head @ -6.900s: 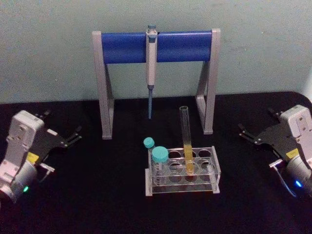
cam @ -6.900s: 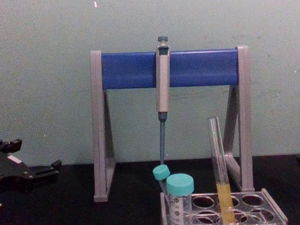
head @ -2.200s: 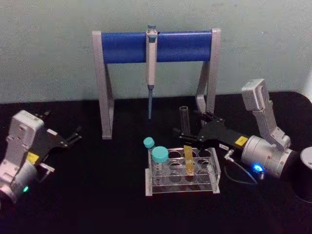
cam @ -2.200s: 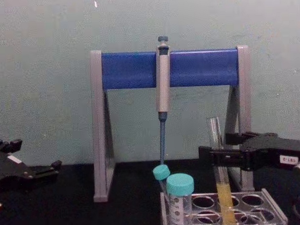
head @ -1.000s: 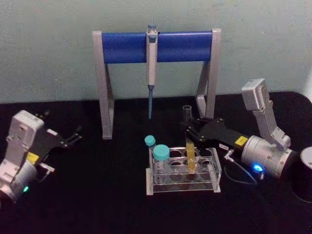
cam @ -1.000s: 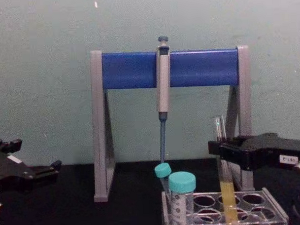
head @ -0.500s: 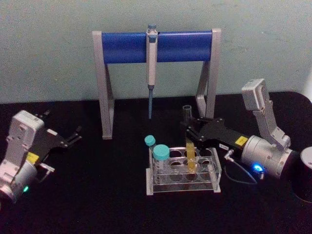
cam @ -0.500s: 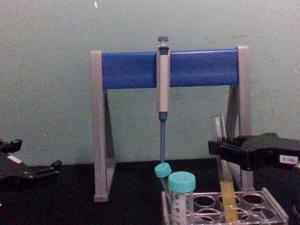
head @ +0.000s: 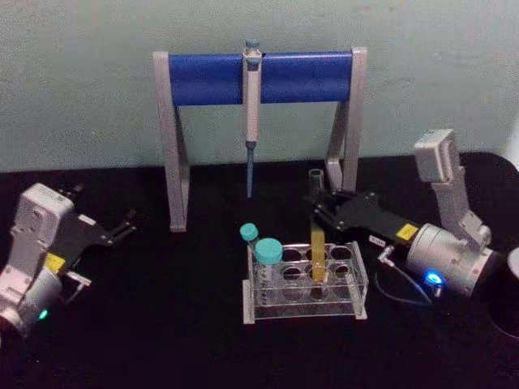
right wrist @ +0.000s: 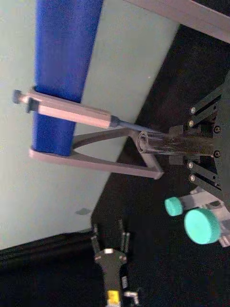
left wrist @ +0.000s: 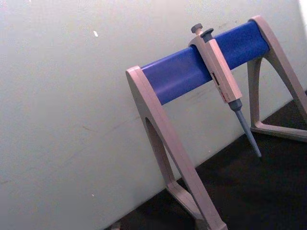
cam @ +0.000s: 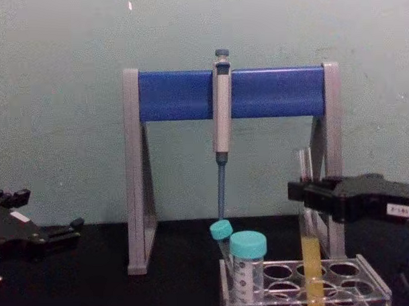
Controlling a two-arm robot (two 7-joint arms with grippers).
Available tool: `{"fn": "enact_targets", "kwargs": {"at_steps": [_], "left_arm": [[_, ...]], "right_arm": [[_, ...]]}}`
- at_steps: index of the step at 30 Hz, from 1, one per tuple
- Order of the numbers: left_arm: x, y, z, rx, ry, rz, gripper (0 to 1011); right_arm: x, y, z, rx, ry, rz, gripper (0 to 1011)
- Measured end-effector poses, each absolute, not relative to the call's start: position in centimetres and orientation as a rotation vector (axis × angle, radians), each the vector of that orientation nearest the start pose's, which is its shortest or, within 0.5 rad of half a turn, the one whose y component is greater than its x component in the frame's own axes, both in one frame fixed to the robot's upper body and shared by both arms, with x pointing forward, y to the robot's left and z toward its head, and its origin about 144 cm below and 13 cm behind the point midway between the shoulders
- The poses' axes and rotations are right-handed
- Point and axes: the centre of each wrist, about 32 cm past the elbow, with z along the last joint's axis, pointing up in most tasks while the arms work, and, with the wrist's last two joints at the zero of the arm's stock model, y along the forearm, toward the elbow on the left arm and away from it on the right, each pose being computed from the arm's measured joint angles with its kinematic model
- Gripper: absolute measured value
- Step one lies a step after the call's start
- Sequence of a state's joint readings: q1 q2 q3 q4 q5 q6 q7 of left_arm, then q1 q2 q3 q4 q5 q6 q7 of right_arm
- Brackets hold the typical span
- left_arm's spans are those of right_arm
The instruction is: Pick up the test tube from the test tube rack, shake it, then place it back into the test tube rack.
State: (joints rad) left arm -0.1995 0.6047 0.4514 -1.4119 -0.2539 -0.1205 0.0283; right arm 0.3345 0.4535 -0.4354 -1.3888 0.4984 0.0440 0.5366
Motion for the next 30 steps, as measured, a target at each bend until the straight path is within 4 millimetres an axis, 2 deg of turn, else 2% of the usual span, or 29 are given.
{"fn": "enact_targets", "kwargs": {"at_steps": [23, 30], "left_arm": [[48.9, 31.0, 114.0, 0.304, -0.285, 1.248, 1001], [48.9, 31.0, 114.0, 0.304, -0.285, 1.248, 1001]], "right_arm": [[51.9, -27.1, 120.2, 0.111, -0.075, -0.770, 234], [52.0, -27.2, 120.6, 0.118, -0.123, -0.799, 234]]}}
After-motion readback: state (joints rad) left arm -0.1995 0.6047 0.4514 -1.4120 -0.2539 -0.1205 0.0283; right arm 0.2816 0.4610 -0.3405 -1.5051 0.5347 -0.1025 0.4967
